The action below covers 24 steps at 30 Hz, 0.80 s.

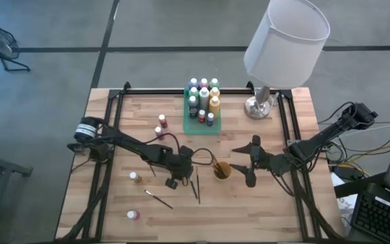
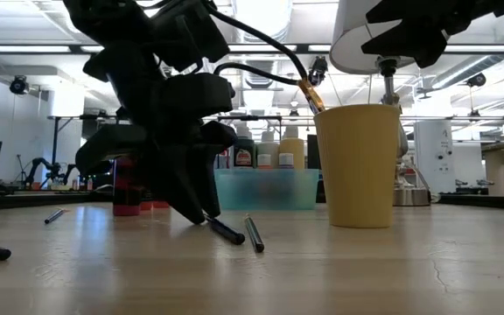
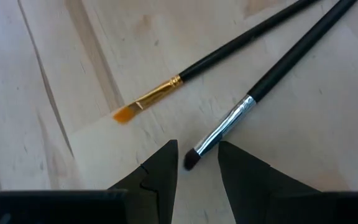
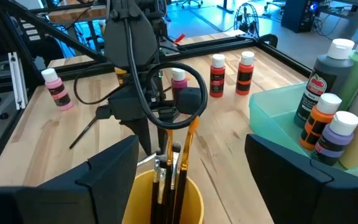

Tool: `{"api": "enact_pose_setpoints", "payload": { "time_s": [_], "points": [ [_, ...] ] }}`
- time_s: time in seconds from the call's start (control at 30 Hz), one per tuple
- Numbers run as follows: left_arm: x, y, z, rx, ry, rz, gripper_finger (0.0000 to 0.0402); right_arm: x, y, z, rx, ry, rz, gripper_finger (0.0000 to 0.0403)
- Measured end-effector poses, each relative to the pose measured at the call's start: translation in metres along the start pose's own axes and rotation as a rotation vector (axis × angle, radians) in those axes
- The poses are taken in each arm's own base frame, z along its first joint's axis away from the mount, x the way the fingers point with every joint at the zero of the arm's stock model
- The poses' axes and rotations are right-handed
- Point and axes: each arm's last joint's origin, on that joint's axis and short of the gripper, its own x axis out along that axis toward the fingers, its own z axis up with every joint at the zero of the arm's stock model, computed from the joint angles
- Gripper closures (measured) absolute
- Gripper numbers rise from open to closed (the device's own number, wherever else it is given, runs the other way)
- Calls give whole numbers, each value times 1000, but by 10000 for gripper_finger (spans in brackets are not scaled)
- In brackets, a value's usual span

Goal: Pick & Place Paint Supplies
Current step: Put the silver paintbrush into the yellow cup

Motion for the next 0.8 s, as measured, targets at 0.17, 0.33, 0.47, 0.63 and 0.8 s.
{"api": "enact_pose_setpoints", "payload": {
  "time_s": [0.17,0.33,0.47,0.63,0.8],
  "points": [
    [-1,-1,-1,1,12,-5,290,0,0,0,-1,1,0,108],
    [-1,-1,-2,1,23,-10,310,0,0,0,-2,2,-1,117],
    [-1,-2,-4,1,38,-16,329,0,0,-1,-2,3,-1,133],
    [-1,-2,-6,2,59,-23,352,0,0,-1,-5,6,-2,152],
    [-1,-3,-8,3,78,-27,372,0,0,-1,-6,7,-2,169]
  ]
}}
